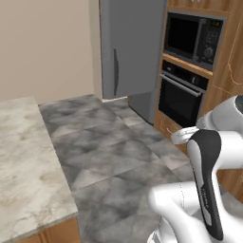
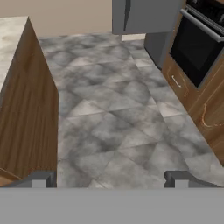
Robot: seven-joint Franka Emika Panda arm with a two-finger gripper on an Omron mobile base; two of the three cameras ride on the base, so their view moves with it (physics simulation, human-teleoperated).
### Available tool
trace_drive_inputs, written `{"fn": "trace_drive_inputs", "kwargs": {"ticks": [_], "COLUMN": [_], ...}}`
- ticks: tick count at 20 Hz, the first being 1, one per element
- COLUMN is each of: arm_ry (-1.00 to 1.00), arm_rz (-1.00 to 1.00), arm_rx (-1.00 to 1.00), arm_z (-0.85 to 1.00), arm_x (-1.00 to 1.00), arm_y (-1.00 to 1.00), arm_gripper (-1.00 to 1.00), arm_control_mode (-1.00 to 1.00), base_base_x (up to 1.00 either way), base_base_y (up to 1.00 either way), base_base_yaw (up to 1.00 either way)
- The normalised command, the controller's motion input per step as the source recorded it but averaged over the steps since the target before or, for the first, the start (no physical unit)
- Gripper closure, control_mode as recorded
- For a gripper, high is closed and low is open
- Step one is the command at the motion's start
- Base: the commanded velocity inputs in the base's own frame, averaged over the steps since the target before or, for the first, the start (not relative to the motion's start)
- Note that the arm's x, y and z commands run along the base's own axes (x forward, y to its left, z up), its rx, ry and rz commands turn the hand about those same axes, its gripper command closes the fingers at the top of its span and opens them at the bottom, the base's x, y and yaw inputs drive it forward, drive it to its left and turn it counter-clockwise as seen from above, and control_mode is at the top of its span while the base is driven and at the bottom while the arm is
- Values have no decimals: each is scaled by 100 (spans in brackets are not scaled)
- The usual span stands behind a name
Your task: Place one tomato and one fish in each tupperware on the nearby counter, to pack two identical lunches.
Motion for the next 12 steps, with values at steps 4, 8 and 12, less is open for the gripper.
{"fn": "trace_drive_inputs", "kwargs": {"ticks": [4, 8, 12], "arm_ry": [0, 0, 0], "arm_rz": [0, 0, 0], "arm_rx": [0, 0, 0], "arm_z": [0, 0, 0], "arm_x": [0, 0, 0], "arm_y": [0, 0, 0], "arm_gripper": [-100, -100, -100], "arm_control_mode": [100, 100, 100], "base_base_x": [100, 100, 100], "base_base_y": [-4, 52, 27], "base_base_yaw": [2, 23, 30]}}
